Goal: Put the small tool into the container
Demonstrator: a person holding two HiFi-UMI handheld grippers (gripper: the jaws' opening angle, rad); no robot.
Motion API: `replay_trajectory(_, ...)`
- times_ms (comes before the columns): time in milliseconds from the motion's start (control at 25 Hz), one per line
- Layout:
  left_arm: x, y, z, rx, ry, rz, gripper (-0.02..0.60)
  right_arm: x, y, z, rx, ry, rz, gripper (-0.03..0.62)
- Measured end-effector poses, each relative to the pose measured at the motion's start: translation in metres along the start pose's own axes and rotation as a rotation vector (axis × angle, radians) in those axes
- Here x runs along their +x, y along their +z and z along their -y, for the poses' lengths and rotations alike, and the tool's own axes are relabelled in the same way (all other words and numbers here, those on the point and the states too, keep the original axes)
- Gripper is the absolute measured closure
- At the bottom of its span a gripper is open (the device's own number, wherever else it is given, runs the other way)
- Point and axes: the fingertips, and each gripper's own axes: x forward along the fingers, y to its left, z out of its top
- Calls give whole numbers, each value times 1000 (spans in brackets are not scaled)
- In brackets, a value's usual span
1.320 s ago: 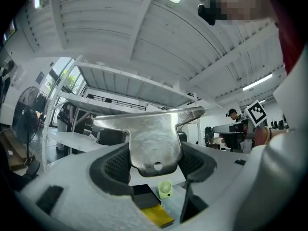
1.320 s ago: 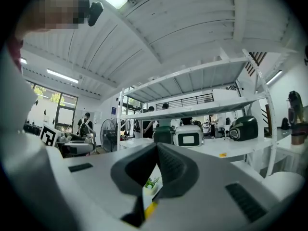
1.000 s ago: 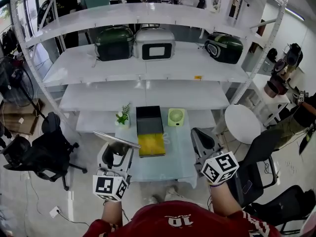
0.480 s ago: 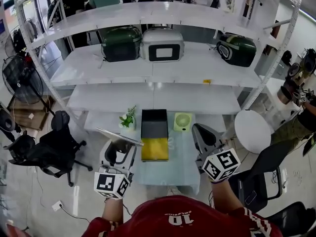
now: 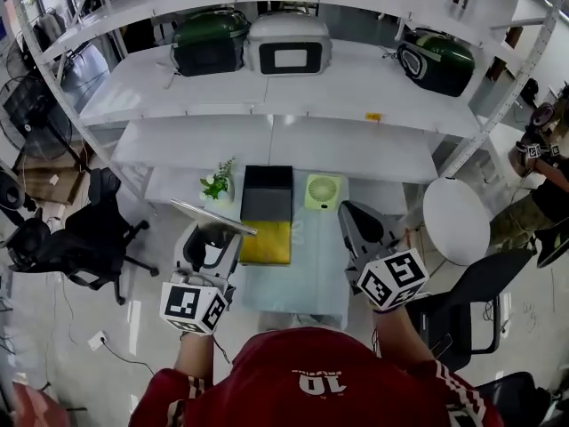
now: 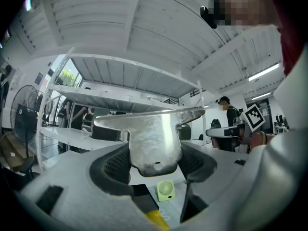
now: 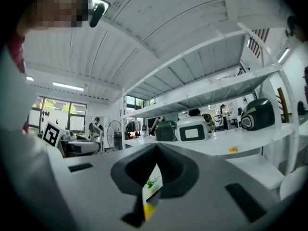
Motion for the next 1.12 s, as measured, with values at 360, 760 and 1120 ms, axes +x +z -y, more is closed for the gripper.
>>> replay_trajectory(360,20,-49,12,-14,34,-107,288,11,-45,22,34,61,-73,591)
replay_trajectory(760,43,-99,14,-48,19,-214,288,31,-73,36,69,89,-107,591)
replay_trajectory(1120,57,-146,10,-84,29,-285,288,55,-98,47,35,91,-135,590)
